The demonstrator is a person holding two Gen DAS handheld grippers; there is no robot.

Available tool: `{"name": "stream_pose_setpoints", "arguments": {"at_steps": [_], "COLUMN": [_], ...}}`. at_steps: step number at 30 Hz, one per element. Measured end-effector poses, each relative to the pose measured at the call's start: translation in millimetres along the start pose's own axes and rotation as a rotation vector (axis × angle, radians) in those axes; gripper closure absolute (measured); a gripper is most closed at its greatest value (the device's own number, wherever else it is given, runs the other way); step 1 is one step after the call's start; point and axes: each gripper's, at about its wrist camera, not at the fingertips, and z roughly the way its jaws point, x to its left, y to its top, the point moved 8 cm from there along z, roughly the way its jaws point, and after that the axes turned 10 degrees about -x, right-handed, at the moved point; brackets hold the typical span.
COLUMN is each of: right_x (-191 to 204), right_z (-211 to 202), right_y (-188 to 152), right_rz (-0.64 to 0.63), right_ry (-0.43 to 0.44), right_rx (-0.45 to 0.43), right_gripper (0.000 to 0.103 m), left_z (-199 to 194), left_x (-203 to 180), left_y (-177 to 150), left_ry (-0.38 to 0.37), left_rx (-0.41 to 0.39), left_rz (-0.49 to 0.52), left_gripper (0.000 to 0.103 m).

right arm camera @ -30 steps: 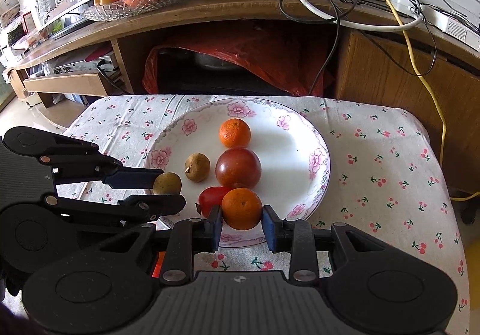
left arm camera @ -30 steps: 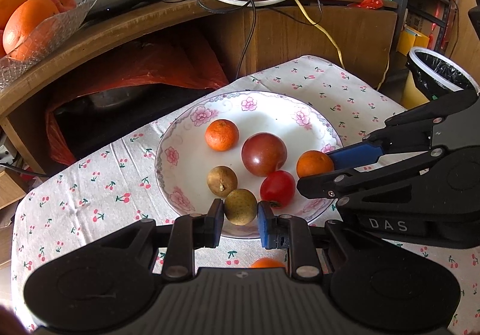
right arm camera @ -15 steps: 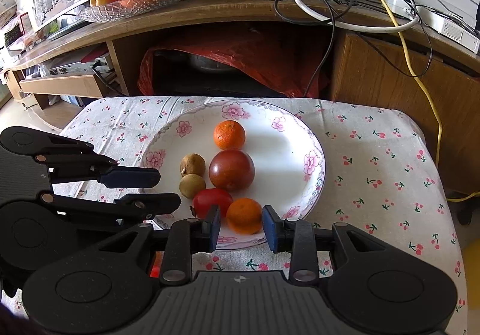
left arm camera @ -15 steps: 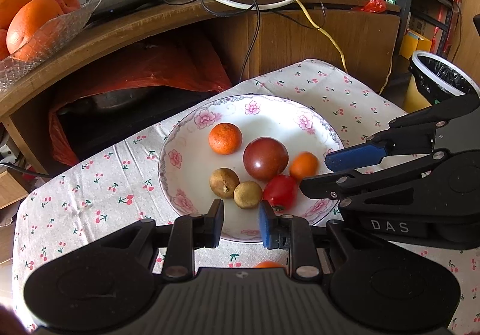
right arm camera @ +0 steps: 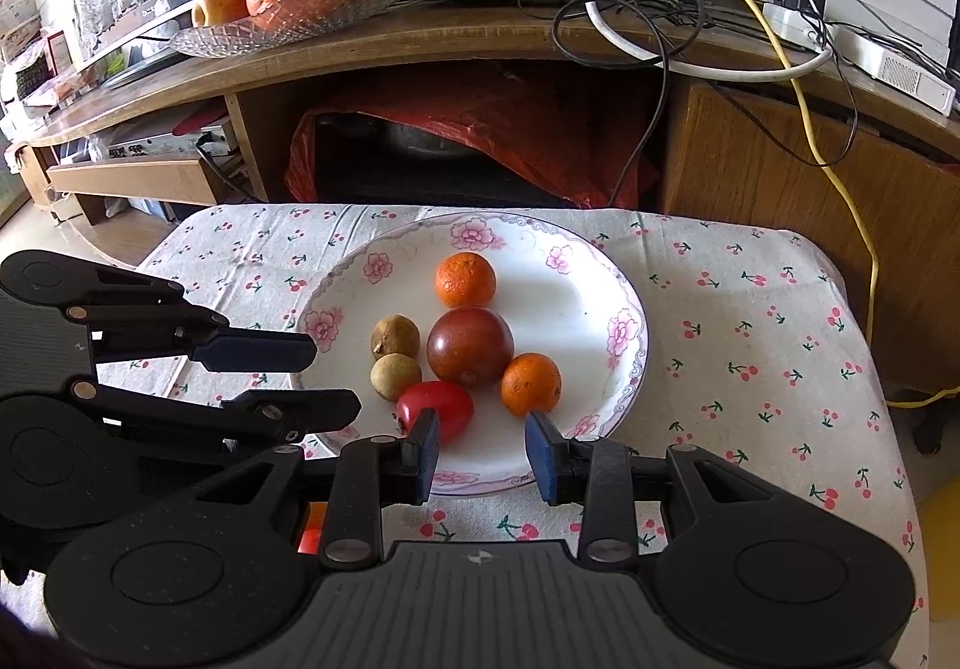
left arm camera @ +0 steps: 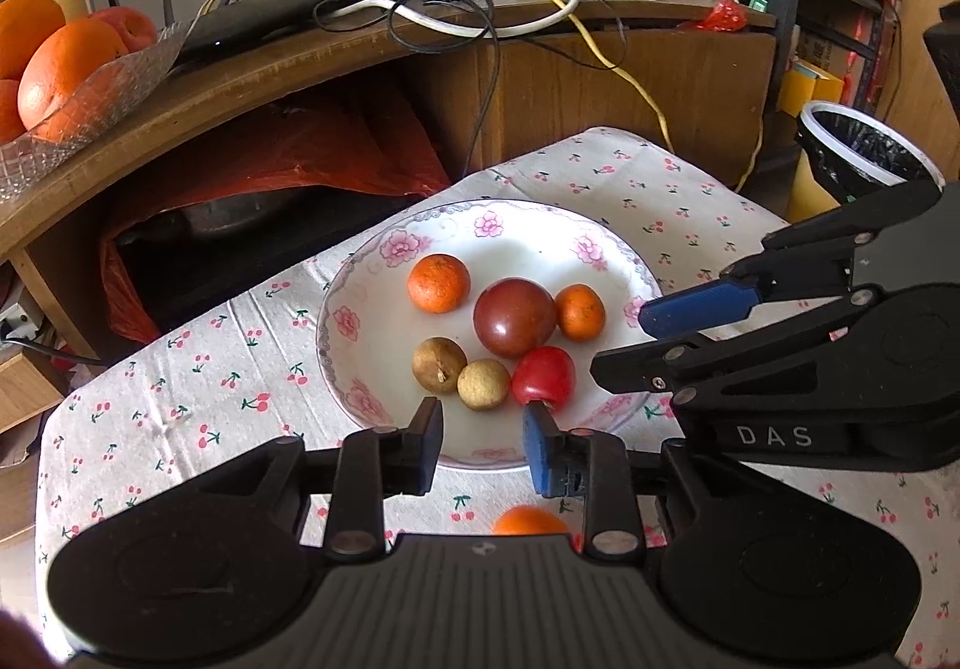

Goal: Organize fruits
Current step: 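Lift both open tools away from the bowl toward the loose tomatoes, then grasp the orange tomato with the left tool while the right tool grasps the small red tomato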

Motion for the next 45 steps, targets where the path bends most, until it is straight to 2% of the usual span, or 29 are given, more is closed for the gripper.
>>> {"name": "stream_pose_setpoints", "arguments": {"at_steps": [14,23,33,45], "right_x": [19,33,53,60], "right_z": [-18,-21,-16,-1], "right_y": [-9,-25,-39,-49], "right_rz": [-0.022,-0.043,-0.058,-0.067], "right_ry": [0.063,0.109,0.191,0.194], "right_rx": [0.016,0.073,0.140,0.187], "right_gripper": [0.073,0.073,0.069,0.070], "left_z": [-19,-25,-30,-28], "left_x": [-6,-2,12,12], "left_y": [-17,-36,-42,-43], "left_ry": [-0.052,-0.065,-0.052,-0.073], "left_rx": [0.035,0.078,0.093,0.103], "left_rz": [0.033,0.061,0.053,0.029], "left_gripper": [0.063,0.062,0.061,0.059]}}
